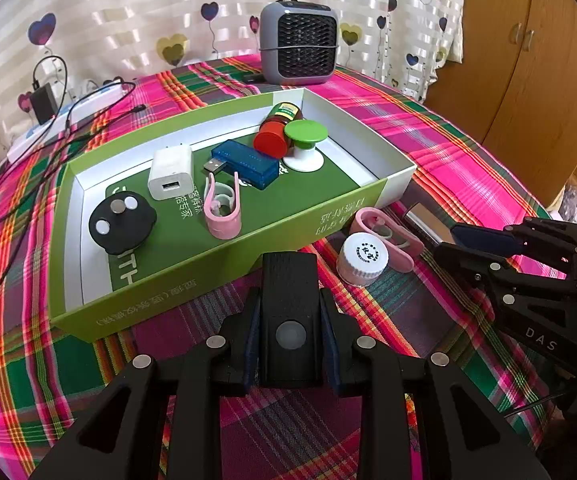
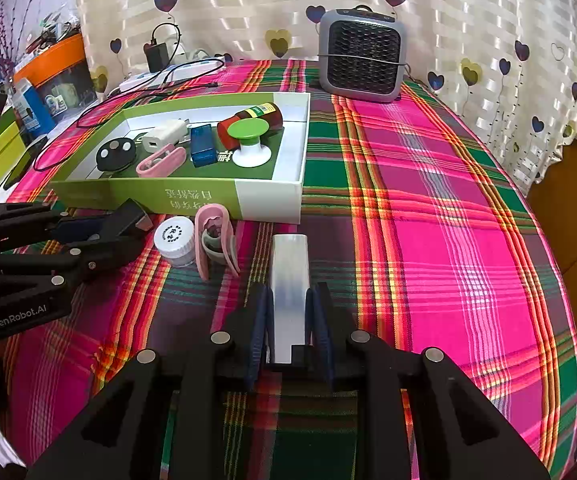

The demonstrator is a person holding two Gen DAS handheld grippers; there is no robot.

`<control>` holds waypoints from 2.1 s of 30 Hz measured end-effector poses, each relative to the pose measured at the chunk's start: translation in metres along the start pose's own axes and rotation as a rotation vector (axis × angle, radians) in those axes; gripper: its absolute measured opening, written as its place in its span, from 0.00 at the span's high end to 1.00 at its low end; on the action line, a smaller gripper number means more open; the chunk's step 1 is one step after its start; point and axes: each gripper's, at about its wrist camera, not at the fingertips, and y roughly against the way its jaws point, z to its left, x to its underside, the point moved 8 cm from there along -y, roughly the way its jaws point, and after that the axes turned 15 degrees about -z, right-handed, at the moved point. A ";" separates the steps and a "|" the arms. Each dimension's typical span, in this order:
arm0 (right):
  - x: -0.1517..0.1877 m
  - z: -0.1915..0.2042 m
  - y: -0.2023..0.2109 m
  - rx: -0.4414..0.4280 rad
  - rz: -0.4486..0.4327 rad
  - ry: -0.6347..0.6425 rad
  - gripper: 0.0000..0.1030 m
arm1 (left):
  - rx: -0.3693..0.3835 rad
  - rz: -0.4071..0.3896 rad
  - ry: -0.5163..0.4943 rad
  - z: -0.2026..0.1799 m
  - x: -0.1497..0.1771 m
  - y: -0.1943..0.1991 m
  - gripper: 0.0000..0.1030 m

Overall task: Organize rigid objects
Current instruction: 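Carry the silver stick and black case over the green box with both grippers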

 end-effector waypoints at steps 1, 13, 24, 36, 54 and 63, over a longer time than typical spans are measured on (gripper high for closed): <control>0.000 0.000 0.000 0.000 0.000 0.000 0.77 | 0.000 0.000 -0.001 0.000 0.000 0.000 0.75; 0.000 -0.001 0.001 -0.011 -0.003 -0.015 0.77 | -0.009 -0.007 -0.009 -0.003 0.001 0.002 0.75; -0.001 0.005 0.006 -0.035 -0.017 -0.015 0.77 | -0.011 -0.010 0.015 -0.002 0.005 0.009 0.75; -0.013 0.009 0.017 -0.060 -0.041 -0.022 0.77 | -0.020 -0.037 0.035 0.006 0.000 0.028 0.75; -0.062 0.029 0.016 -0.128 -0.097 0.010 0.77 | -0.068 -0.097 0.072 0.040 -0.043 0.043 0.75; -0.083 0.043 -0.003 -0.176 -0.088 0.018 0.77 | -0.084 -0.097 0.103 0.067 -0.058 0.031 0.75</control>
